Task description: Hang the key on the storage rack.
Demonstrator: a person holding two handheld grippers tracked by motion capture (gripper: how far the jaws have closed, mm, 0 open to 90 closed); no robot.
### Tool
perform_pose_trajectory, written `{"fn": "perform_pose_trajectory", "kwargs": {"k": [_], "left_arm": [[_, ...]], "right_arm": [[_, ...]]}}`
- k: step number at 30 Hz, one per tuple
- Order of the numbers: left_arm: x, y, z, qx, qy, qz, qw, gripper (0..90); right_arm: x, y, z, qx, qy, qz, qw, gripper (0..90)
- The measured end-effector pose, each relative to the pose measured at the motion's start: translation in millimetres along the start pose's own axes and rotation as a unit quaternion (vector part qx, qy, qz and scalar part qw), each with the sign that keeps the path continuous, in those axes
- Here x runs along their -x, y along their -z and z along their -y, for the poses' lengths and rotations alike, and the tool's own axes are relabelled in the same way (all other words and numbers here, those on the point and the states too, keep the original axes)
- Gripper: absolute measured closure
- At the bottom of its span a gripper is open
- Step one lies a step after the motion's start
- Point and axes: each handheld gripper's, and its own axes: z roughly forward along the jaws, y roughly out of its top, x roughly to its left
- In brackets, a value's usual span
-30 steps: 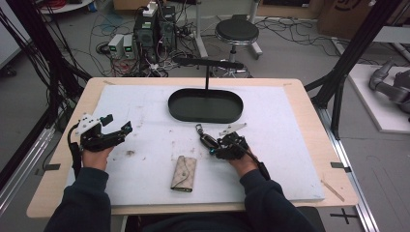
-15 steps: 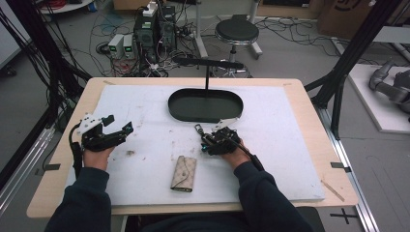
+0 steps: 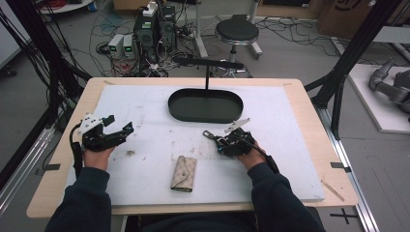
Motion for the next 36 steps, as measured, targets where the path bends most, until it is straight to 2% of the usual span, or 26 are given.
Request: {"fn": "perform_pose_trajectory", "kwargs": {"k": [2, 5, 7, 10, 11, 13, 17, 22, 25, 30, 31, 34, 36], "left_arm": [[-0.1, -0.2, 0.1, 0.000, 0.000, 0.001, 1.0000, 20.3], [-0.6, 0.6, -0.2, 0.001, 0.001, 0.000, 1.0000, 20.3], [-1.1, 0.8, -0.1, 0.002, 0.002, 0.000, 1.0000, 20.3], [-1.5, 1.0, -0.2, -0.001, 0.002, -0.001, 1.0000, 20.3], [-1.5, 1.1, -0.2, 0.000, 0.002, -0.001, 1.0000, 20.3], [-1.3, 0.9, -0.1, 0.000, 0.002, -0.002, 1.0000, 20.4], [-1.3, 1.1, -0.2, 0.000, 0.002, -0.002, 1.0000, 20.4], [-2.0, 1.0, 0.3, -0.002, 0.004, -0.003, 1.0000, 20.6], [-2.9, 1.0, 0.6, 0.000, 0.006, -0.004, 1.0000, 20.6], [-2.9, 0.3, 1.0, -0.003, 0.008, -0.004, 1.0000, 20.9], [-2.9, 0.3, 1.0, -0.003, 0.008, -0.004, 1.0000, 20.9], [-2.8, 0.5, 0.9, -0.003, 0.007, -0.004, 1.0000, 21.0], [-2.9, 0.7, 0.8, -0.004, 0.007, -0.004, 1.0000, 21.0]], "right_arm": [[0.5, -0.4, 0.6, 0.003, 0.002, 0.000, 1.0000, 47.0], [-1.6, -7.7, -1.2, 0.013, 0.000, -0.001, 0.9999, 31.3], [-0.4, -9.1, -1.3, 0.011, 0.001, -0.003, 0.9999, 30.6], [1.7, -9.3, -0.9, 0.011, -0.002, -0.013, 0.9999, 35.4], [0.6, -6.8, -0.9, 0.011, 0.001, -0.016, 0.9998, 49.7], [-0.3, -5.9, -0.7, 0.010, 0.005, -0.016, 0.9998, 49.7], [-0.8, -6.0, -0.8, 0.010, -0.005, -0.016, 0.9998, 50.0], [-5.0, -4.2, -3.6, -0.001, -0.016, 0.000, 0.9999, 50.2], [-3.4, -1.1, -4.2, 0.005, -0.015, 0.005, 0.9999, 50.2], [6.8, 19.6, -11.8, 0.044, -0.023, 0.023, 0.9985, 50.2], [6.8, 19.6, -11.8, 0.044, -0.023, 0.023, 0.9985, 50.2], [10.9, 29.1, -16.8, 0.063, -0.021, 0.036, 0.9971, 50.2], [17.7, 37.9, -22.7, 0.080, -0.029, 0.047, 0.9953, 50.2]]}}
